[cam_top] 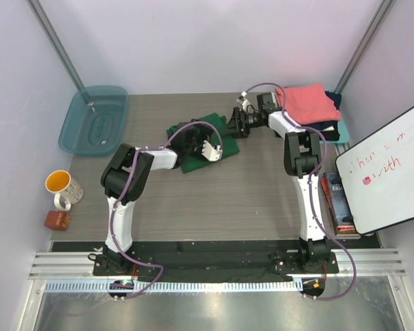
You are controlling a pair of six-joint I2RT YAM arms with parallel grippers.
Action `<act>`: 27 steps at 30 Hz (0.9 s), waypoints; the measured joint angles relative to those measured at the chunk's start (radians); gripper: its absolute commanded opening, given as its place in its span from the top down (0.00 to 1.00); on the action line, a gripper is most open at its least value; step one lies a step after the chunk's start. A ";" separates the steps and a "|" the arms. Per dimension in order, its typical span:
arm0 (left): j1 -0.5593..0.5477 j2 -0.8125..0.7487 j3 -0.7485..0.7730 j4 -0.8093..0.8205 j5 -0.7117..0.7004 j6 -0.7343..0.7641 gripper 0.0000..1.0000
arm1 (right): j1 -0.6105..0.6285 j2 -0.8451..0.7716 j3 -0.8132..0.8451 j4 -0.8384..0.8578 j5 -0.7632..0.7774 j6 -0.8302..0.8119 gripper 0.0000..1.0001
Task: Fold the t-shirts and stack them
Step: Put the neatly folded tshirt into the corner of the board with the right arm
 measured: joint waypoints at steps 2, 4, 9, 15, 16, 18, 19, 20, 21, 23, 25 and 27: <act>-0.002 0.000 -0.024 0.045 -0.002 -0.011 0.00 | 0.019 0.000 -0.003 0.006 -0.002 0.002 0.22; -0.003 0.000 -0.042 0.084 -0.004 -0.026 0.00 | 0.034 0.000 -0.007 0.013 -0.005 0.005 0.23; -0.009 0.000 -0.083 0.165 -0.013 -0.053 0.00 | 0.060 0.000 -0.016 0.023 -0.011 0.008 0.27; -0.013 0.000 -0.096 0.197 -0.015 -0.085 0.00 | 0.087 0.000 -0.033 0.024 0.004 0.002 0.90; -0.014 0.000 -0.097 0.202 -0.016 -0.094 0.00 | 0.094 0.000 -0.042 0.023 0.010 0.003 0.97; -0.017 0.000 -0.102 0.211 -0.018 -0.101 0.00 | 0.103 0.001 -0.054 0.016 0.018 -0.001 0.99; -0.018 0.000 -0.106 0.218 -0.019 -0.103 0.00 | 0.106 0.001 -0.057 0.014 0.020 0.002 0.99; -0.018 -0.001 -0.111 0.225 -0.021 -0.104 0.00 | 0.108 0.001 -0.058 0.014 0.022 0.003 0.99; -0.018 -0.001 -0.116 0.233 -0.021 -0.106 0.00 | 0.108 0.001 -0.058 0.014 0.024 0.003 0.99; -0.018 -0.003 -0.129 0.252 -0.021 -0.112 0.00 | 0.107 0.001 -0.058 0.012 0.030 0.003 0.99; -0.021 -0.014 -0.153 0.277 -0.028 -0.122 0.00 | 0.107 -0.005 -0.057 -0.002 0.043 -0.010 0.99; -0.028 -0.027 -0.180 0.300 -0.044 -0.132 0.00 | 0.107 -0.012 -0.037 -0.054 0.081 -0.048 0.99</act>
